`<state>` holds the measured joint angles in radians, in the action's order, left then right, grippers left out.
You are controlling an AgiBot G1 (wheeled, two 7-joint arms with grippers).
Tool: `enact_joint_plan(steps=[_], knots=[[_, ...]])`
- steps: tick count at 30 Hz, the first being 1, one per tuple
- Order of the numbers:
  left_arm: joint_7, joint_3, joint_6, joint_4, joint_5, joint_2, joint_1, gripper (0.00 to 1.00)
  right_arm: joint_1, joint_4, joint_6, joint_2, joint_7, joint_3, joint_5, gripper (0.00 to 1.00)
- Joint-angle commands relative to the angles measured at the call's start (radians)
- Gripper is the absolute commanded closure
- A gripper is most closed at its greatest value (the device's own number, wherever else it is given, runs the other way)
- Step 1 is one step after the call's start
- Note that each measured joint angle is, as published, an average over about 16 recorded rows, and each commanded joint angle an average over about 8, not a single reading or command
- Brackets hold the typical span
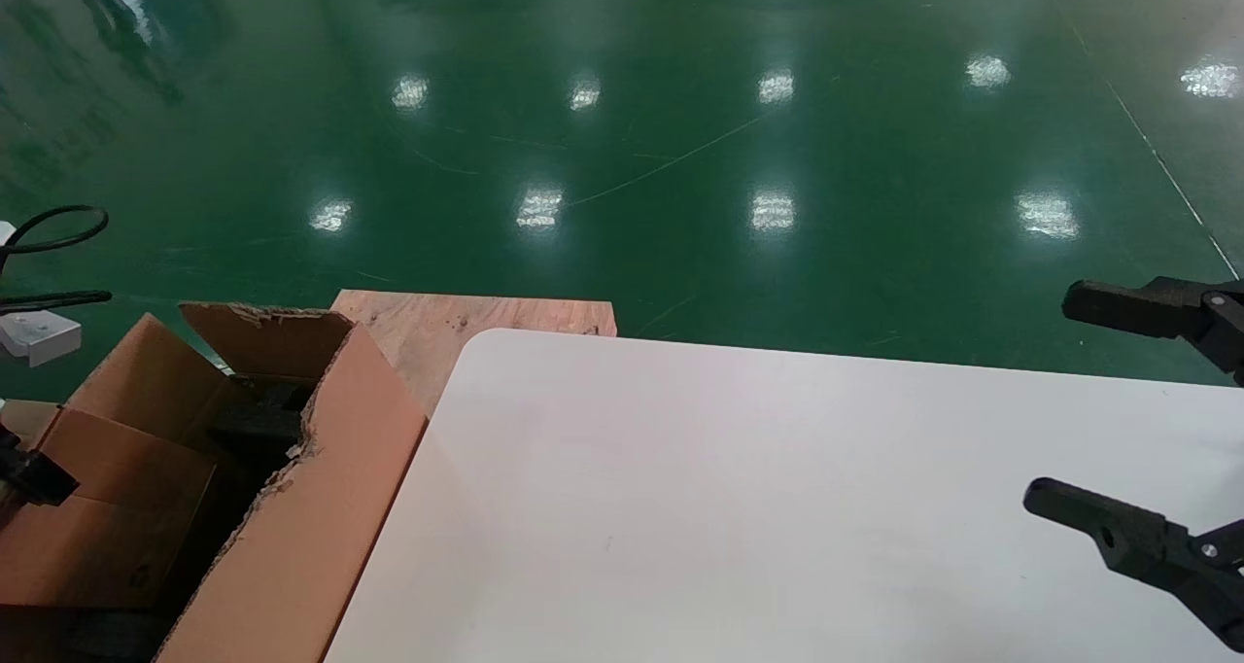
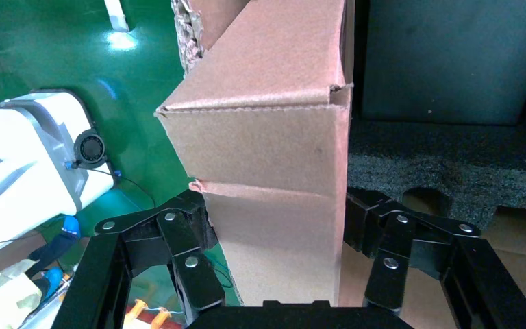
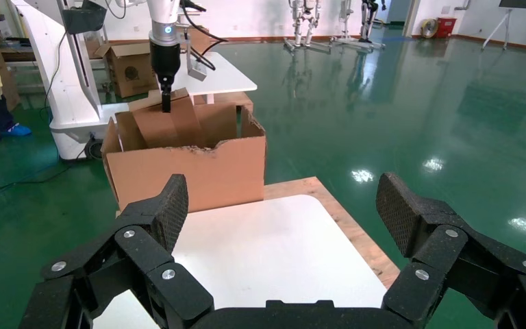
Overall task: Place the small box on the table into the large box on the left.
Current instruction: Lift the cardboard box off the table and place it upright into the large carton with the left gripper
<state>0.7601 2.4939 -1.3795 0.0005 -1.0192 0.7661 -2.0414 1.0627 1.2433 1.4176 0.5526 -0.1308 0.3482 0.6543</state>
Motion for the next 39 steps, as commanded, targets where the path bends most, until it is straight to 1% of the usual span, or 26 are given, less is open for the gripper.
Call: enact_joint_plan(steps=[1,2,3,9,10,11,39], knots=[[0.003,0.000,0.001,0.000,-0.001,-0.001,0.004,1.00,0.000,0.000,0.000,0.000,0.000,0.000,0.000,0.00],[0.004,0.000,0.000,-0.001,0.000,-0.002,0.005,0.97,0.000,0.000,0.000,0.000,0.000,0.000,0.000,0.00],[0.006,0.000,-0.001,-0.001,0.000,-0.003,0.006,0.88,0.000,0.000,0.000,0.000,0.000,0.000,0.000,0.00],[0.016,-0.002,-0.006,0.001,0.003,-0.008,0.011,0.13,0.000,0.000,0.000,0.000,0.000,0.000,0.000,0.00],[0.018,-0.002,-0.006,0.002,0.003,-0.009,0.011,0.03,0.000,0.000,0.000,0.000,0.000,0.000,0.000,0.00],[0.019,-0.002,-0.006,0.002,0.003,-0.010,0.012,0.00,0.000,0.000,0.000,0.000,0.000,0.000,0.000,0.00],[0.012,-0.003,-0.006,0.000,0.003,-0.006,0.008,0.00,0.000,0.000,0.000,0.000,0.000,0.000,0.000,0.00]])
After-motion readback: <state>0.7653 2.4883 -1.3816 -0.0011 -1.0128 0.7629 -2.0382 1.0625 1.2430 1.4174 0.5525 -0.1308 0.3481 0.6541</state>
